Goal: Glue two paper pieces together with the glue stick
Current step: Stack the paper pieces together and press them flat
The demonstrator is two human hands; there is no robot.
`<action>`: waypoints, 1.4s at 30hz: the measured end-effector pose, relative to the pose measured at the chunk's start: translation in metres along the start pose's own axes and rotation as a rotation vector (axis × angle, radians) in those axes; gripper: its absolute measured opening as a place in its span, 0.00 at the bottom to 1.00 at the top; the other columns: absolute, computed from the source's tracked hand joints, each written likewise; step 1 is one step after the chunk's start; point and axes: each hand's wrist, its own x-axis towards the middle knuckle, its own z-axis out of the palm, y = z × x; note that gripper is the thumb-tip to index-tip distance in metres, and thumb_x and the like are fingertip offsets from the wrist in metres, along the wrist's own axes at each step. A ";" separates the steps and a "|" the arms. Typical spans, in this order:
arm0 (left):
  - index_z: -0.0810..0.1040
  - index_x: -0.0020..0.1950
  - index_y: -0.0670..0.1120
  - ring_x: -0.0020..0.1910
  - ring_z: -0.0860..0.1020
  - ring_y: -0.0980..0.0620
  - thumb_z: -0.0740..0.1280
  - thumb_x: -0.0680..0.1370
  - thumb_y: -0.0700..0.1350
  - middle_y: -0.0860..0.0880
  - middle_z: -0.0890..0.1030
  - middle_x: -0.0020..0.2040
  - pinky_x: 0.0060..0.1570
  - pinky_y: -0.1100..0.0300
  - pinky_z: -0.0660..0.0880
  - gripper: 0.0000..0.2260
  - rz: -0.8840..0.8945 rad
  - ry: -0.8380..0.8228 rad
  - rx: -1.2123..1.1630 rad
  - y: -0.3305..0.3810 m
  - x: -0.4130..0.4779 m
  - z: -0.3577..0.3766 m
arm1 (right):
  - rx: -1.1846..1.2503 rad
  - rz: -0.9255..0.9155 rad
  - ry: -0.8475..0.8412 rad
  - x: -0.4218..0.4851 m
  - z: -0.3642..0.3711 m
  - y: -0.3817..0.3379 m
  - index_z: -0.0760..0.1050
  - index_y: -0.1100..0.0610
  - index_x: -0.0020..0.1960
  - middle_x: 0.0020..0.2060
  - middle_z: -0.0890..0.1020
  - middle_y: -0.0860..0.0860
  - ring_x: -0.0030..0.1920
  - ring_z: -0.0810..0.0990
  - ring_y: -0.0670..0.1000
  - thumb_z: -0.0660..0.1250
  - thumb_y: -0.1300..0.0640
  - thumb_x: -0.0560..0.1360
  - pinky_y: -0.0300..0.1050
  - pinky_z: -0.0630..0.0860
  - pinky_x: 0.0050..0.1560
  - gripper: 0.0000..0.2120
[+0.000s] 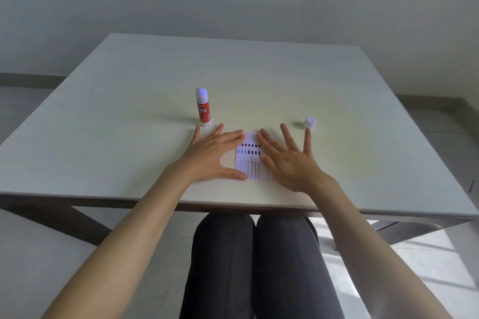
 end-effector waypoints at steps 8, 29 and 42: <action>0.51 0.76 0.57 0.77 0.42 0.53 0.62 0.66 0.71 0.62 0.50 0.77 0.69 0.35 0.36 0.43 -0.014 0.003 -0.057 0.001 -0.002 0.001 | 0.012 -0.063 0.062 -0.017 0.012 -0.013 0.40 0.44 0.76 0.76 0.44 0.39 0.76 0.35 0.54 0.41 0.43 0.80 0.67 0.30 0.69 0.25; 0.47 0.76 0.58 0.76 0.37 0.54 0.60 0.68 0.71 0.63 0.46 0.77 0.68 0.38 0.31 0.42 -0.030 -0.015 -0.060 -0.001 -0.001 0.008 | 0.004 0.016 0.062 -0.010 0.009 -0.009 0.40 0.48 0.76 0.77 0.44 0.42 0.76 0.35 0.57 0.41 0.43 0.80 0.68 0.32 0.70 0.27; 0.48 0.76 0.59 0.76 0.38 0.55 0.60 0.68 0.70 0.65 0.47 0.76 0.70 0.38 0.32 0.41 -0.016 -0.008 -0.099 -0.003 -0.002 0.007 | 0.163 -0.194 -0.006 -0.022 0.017 -0.040 0.42 0.46 0.76 0.77 0.45 0.40 0.76 0.34 0.52 0.38 0.36 0.75 0.62 0.28 0.70 0.32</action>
